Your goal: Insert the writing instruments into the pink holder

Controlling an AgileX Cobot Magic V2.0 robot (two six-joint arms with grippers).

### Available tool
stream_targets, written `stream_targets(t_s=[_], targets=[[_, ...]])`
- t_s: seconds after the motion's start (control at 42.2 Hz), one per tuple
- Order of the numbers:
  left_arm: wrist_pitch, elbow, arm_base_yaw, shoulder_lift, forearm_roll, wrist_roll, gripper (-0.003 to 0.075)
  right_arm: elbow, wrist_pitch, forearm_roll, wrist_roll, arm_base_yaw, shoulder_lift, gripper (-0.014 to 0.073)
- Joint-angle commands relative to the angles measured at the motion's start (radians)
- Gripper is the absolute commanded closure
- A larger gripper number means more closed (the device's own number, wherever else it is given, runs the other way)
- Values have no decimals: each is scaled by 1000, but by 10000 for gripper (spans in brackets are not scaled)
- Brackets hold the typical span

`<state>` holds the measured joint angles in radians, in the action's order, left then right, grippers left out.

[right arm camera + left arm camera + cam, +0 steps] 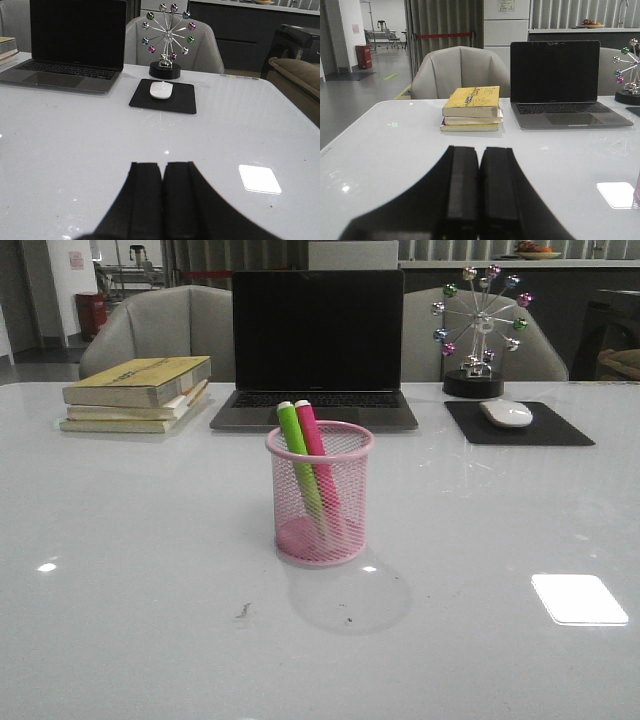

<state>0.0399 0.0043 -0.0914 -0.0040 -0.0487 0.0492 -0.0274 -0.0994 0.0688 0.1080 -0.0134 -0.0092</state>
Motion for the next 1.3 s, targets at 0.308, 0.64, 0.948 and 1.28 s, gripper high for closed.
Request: stream_targets(t_s=[0.308, 0.64, 0.948, 1.28], targets=[[-92, 5, -2, -20, -10, -11, 629, 3, 122, 7, -21, -8, -22, 538], [-92, 5, -2, -20, -10, -11, 629, 3, 170, -100, -152, -7, -22, 538], [-92, 5, -2, -20, -10, -11, 629, 3, 183, -85, -154, -8, -22, 538], [-92, 5, -2, -20, -10, -11, 629, 3, 182, -85, -154, -8, -21, 538]])
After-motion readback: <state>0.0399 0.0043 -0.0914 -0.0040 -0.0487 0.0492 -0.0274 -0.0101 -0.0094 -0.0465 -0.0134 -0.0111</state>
